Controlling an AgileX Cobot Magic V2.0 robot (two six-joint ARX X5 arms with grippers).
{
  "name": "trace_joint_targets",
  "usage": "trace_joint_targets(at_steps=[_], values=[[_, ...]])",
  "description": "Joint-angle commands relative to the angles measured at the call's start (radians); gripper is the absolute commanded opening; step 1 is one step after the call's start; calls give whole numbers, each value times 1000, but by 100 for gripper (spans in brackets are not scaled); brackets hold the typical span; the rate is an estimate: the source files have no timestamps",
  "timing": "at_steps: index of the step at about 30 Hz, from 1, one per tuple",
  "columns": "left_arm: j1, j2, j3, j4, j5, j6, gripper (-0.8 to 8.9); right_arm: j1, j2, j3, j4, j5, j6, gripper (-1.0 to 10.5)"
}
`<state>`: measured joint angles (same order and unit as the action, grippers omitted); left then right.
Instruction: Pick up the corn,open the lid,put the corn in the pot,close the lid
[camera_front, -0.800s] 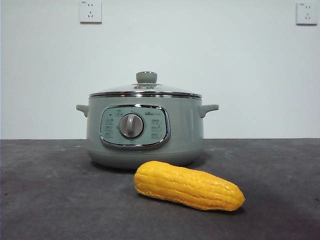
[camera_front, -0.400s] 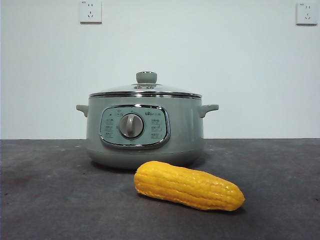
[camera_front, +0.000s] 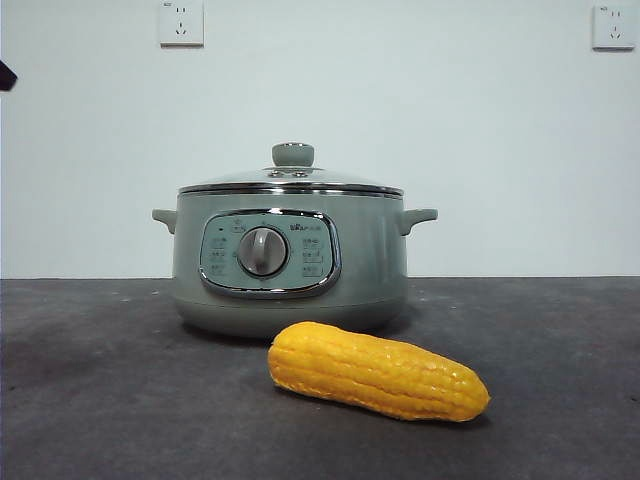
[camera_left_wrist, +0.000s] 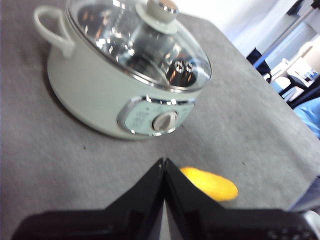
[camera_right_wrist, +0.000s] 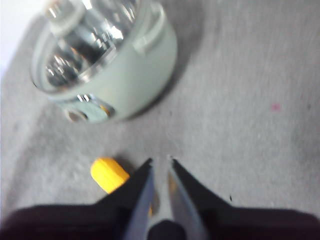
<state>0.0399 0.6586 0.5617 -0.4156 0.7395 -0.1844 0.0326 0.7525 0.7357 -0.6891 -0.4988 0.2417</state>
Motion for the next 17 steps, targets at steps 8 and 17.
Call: trace_joint_targets(at_steps=[8,17], values=[[-9,162,114,-106,106,70,-4,186,238,95,-31,23,-79,411],[-34,210,152,-125,133,92,-4,473,512,279,-92,201,-156,546]])
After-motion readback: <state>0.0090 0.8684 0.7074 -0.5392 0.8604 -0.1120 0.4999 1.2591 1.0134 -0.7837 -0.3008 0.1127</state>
